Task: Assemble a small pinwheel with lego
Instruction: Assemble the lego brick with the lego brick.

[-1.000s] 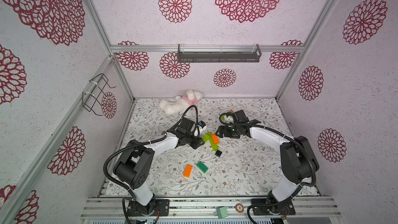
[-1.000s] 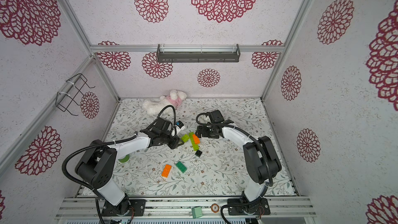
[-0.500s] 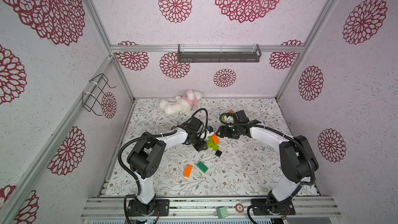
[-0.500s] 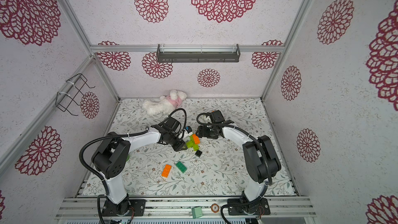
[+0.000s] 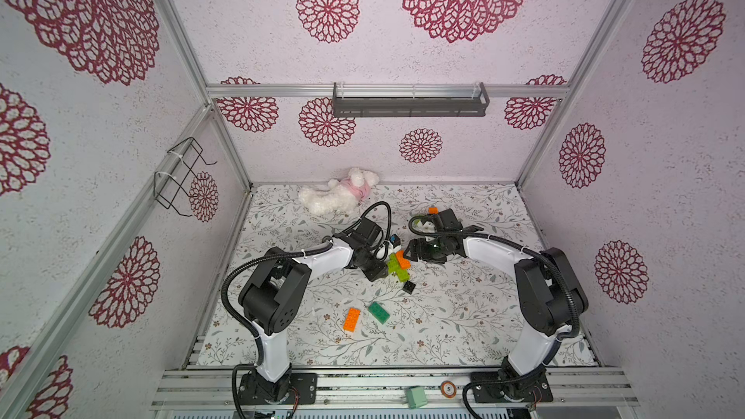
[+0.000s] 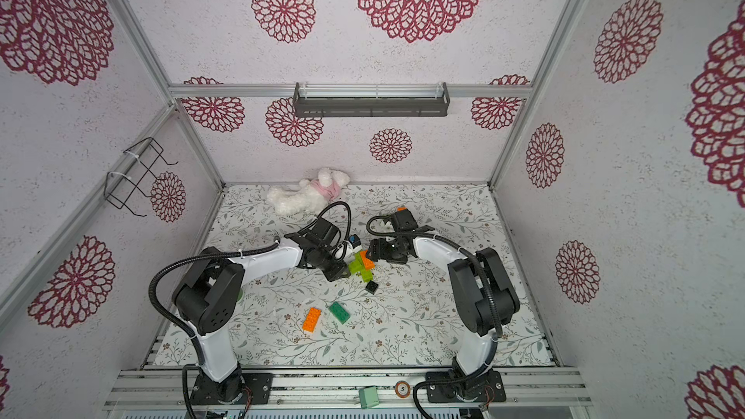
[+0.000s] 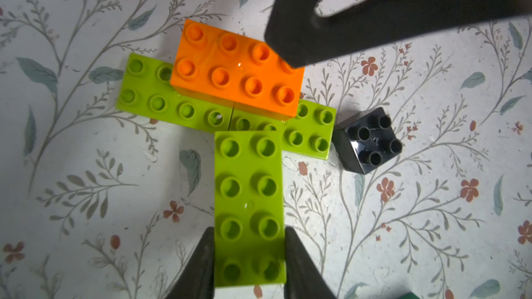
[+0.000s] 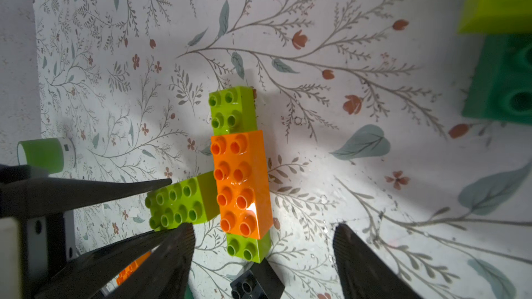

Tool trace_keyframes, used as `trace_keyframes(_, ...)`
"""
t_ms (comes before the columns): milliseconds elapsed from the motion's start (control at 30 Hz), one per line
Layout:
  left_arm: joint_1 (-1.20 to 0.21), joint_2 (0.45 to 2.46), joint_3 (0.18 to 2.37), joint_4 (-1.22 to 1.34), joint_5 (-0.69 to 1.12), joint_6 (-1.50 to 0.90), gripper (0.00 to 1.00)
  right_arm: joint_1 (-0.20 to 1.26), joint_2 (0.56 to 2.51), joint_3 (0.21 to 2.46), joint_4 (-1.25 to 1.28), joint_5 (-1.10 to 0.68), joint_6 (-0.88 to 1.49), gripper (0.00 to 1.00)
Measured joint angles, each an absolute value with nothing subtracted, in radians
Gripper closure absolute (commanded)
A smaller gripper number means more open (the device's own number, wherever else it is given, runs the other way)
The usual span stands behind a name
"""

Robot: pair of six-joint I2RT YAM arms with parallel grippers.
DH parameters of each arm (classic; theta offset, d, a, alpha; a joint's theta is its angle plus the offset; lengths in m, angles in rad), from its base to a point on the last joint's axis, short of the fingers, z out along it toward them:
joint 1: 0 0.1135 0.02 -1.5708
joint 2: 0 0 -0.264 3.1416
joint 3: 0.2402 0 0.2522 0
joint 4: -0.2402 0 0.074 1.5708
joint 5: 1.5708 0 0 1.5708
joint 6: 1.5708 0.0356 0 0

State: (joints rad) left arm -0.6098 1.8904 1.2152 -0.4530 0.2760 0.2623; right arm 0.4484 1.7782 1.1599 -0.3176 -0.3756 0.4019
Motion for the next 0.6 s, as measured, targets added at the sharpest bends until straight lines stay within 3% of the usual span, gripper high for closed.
trace_keyframes(600, -0.63, 1.91, 1.226, -0.422, 0.237, 0.287, 0.81, 0.463, 1.811, 1.16, -0.319, -0.409, 0.392, 0.19)
